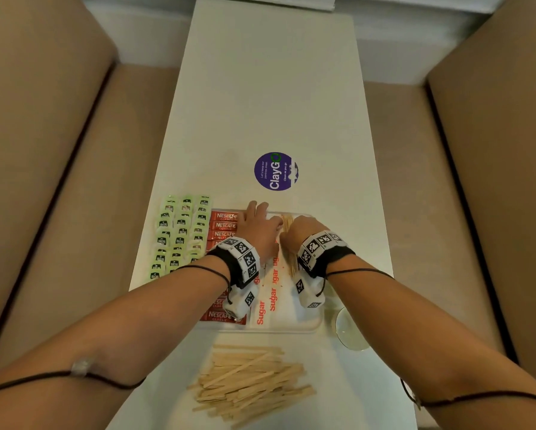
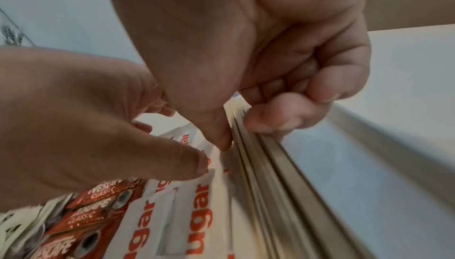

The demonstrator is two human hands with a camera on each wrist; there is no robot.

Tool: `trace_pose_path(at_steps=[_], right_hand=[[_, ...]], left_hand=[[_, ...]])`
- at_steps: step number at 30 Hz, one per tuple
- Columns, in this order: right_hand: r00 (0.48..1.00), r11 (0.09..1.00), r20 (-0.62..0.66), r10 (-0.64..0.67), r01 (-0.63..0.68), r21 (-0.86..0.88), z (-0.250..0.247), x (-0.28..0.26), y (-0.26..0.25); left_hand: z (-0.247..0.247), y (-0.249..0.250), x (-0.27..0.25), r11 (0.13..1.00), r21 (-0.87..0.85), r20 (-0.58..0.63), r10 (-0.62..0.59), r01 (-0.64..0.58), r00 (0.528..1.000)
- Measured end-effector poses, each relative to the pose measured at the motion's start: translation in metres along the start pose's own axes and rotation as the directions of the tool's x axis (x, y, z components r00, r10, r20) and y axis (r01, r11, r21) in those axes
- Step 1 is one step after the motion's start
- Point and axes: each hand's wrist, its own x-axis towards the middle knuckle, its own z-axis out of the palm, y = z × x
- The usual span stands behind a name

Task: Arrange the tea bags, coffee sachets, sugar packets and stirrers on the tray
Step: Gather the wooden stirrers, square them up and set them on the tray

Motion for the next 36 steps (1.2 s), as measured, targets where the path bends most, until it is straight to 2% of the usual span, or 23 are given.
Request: trace_pose_path(at_steps=[8,14,18,25,31,36], right_hand=[[0.996,0.994,-0.029,0.084,-0.081,0.067,-0.011,-0.005,0.007],[0.99,0.979,-0.023,0.141,-0.136,0.151,-0.01,-0.005,0.028],[0.993,0.981,-0.001,0.119,-0.118,0.152,-0.005,-0.009,0.025],[0.996,0.977,0.031,0.088,-0.092,0.193,0.005,-0.007,0.022],[0.998,0.972,0.037,0.058,-0.065,0.225,0.01,-0.01,0.032],[0.998,0.98,0.045,0.046,-0.054,0.19,0.018,-0.012,0.038]], left_hand=[[0.0,0.002,-0.002,1.0,0.004,0.055,-0.003,0.003,0.998],[0.0,0.006,-0.006,0.999,0.013,0.022,0.049,-0.05,0.999],[0.005,0.015,-0.014,0.994,0.039,0.028,0.1,-0.101,0.995],[0.003,0.019,-0.014,0.994,0.031,0.014,0.108,-0.109,0.994],[0.0,0.018,-0.018,0.986,-0.029,0.035,0.168,-0.167,0.985],[0.008,0.018,-0.026,0.965,0.03,0.196,0.249,-0.26,0.948]])
